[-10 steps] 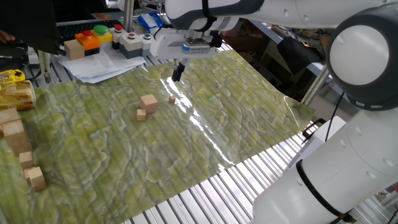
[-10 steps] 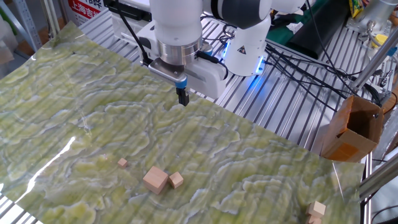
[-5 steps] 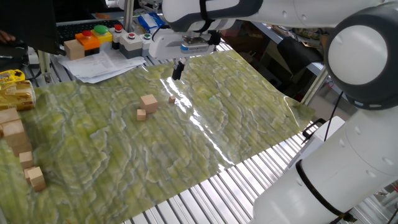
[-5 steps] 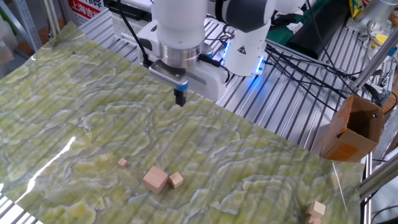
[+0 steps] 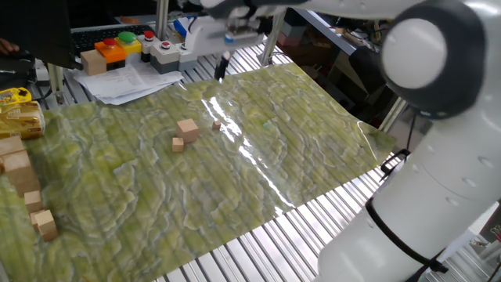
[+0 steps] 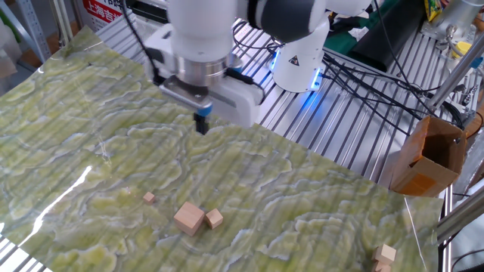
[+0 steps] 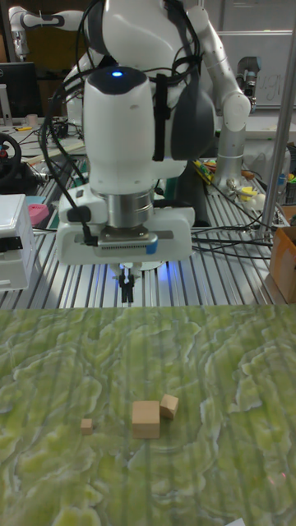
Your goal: Pick up the small block on the left and move it to the right
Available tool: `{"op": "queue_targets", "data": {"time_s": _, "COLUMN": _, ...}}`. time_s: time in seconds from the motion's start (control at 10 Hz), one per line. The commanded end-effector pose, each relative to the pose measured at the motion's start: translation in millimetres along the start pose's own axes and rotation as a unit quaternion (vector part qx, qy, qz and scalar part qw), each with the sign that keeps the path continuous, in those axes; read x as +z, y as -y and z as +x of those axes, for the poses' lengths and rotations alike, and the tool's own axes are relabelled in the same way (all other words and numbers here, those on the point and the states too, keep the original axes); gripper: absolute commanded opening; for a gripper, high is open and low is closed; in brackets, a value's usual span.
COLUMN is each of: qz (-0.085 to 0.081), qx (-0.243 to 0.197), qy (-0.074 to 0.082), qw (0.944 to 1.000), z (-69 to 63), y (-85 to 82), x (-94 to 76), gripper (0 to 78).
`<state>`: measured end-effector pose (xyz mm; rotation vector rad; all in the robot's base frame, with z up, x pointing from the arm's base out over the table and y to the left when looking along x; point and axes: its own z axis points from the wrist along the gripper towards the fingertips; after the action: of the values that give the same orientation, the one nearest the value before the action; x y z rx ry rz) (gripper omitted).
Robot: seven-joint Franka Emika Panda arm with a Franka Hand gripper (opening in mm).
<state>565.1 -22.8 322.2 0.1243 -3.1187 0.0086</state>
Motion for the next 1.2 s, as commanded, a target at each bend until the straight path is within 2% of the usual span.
{"op": "queue_targets", "data": {"time_s": 0.1, "qz": 0.018, "qx": -0.036, "qy": 0.013, "qw": 0.9991, "z": -30.6, "y": 34.5, "x": -16.4, "gripper": 0.0}}
{"op": "queue_targets", "data": {"time_s": 0.2, "qz": 0.018, "qx": -0.041, "qy": 0.015, "qw": 0.9989, "z": -37.4, "y": 42.8, "x": -17.0, "gripper": 0.0}}
{"op": "queue_targets", "data": {"time_s": 0.6, "qz": 0.019, "qx": -0.022, "qy": 0.009, "qw": 0.9995, "z": -38.2, "y": 43.1, "x": -18.1, "gripper": 0.0}}
{"op": "queue_targets", "data": {"time_s": 0.8, "qz": 0.011, "qx": -0.009, "qy": -0.034, "qw": 0.9993, "z": -38.2, "y": 43.1, "x": -18.1, "gripper": 0.0}}
{"op": "queue_targets", "data": {"time_s": 0.9, "qz": 0.008, "qx": 0.006, "qy": -0.033, "qw": 0.9994, "z": -38.2, "y": 43.1, "x": -18.1, "gripper": 0.0}}
{"op": "queue_targets", "data": {"time_s": 1.1, "qz": 0.011, "qx": 0.048, "qy": -0.053, "qw": 0.9974, "z": -38.2, "y": 43.1, "x": -18.1, "gripper": 0.0}}
{"op": "queue_targets", "data": {"time_s": 1.2, "qz": 0.012, "qx": 0.055, "qy": -0.058, "qw": 0.9967, "z": -38.2, "y": 43.1, "x": -18.1, "gripper": 0.0}}
